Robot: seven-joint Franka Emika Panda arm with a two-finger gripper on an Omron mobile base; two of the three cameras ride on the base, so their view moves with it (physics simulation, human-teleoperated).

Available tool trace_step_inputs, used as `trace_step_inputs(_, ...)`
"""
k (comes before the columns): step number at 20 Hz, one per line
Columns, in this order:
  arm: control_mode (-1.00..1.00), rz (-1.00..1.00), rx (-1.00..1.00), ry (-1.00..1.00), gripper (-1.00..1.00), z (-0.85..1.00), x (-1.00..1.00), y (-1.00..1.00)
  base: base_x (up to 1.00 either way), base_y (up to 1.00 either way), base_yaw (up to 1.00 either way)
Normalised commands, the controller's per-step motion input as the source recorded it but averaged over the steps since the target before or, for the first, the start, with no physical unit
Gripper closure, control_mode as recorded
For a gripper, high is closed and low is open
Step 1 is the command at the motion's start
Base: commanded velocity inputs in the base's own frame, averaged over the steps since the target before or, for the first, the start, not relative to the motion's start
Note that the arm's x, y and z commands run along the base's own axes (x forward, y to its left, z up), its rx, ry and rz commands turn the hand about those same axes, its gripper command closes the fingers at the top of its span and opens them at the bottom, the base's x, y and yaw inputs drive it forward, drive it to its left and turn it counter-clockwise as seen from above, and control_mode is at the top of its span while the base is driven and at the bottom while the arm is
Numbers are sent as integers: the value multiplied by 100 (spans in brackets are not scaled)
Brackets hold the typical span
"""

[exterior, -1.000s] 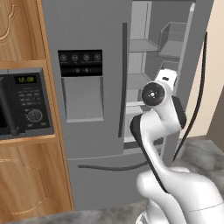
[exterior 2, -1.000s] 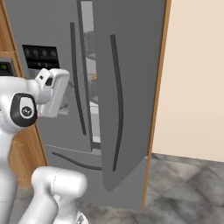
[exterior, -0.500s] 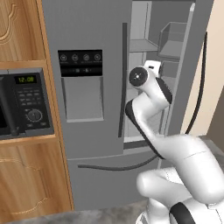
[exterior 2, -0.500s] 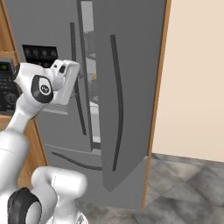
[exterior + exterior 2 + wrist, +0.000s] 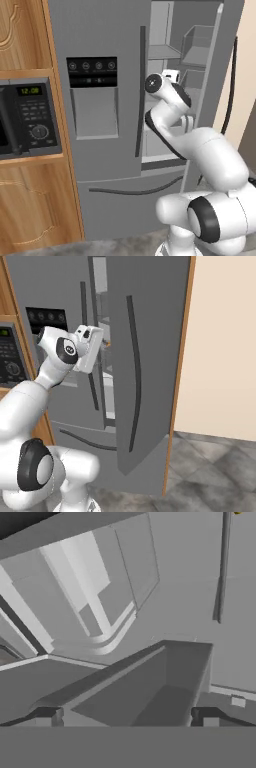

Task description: Retrieve the mango and peach from the fridge and place them into the bowl on the dining table.

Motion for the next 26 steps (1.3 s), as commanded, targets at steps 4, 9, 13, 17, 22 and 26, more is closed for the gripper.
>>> trace_step_inputs(4, -100, -18, 0, 3, -100, -19, -54, -100, 0, 0, 0)
trace_step_inputs(9, -100, -20, 0, 8, -100, -20, -60, -100, 0, 0, 0)
trace_step_inputs(13, -100, -19, 0, 14, -100, -29, -36, -100, 0, 0, 0)
trace_step_inputs(17, -100, -16, 3, 16, -100, -47, -19, -100, 0, 0, 0)
trace_step_inputs(22, -100, -15, 4, 7, -100, -50, -21, -100, 0, 0, 0)
trace_step_inputs(26, -100, -6, 7, -6, -100, -24, -62, -84, 0, 0, 0)
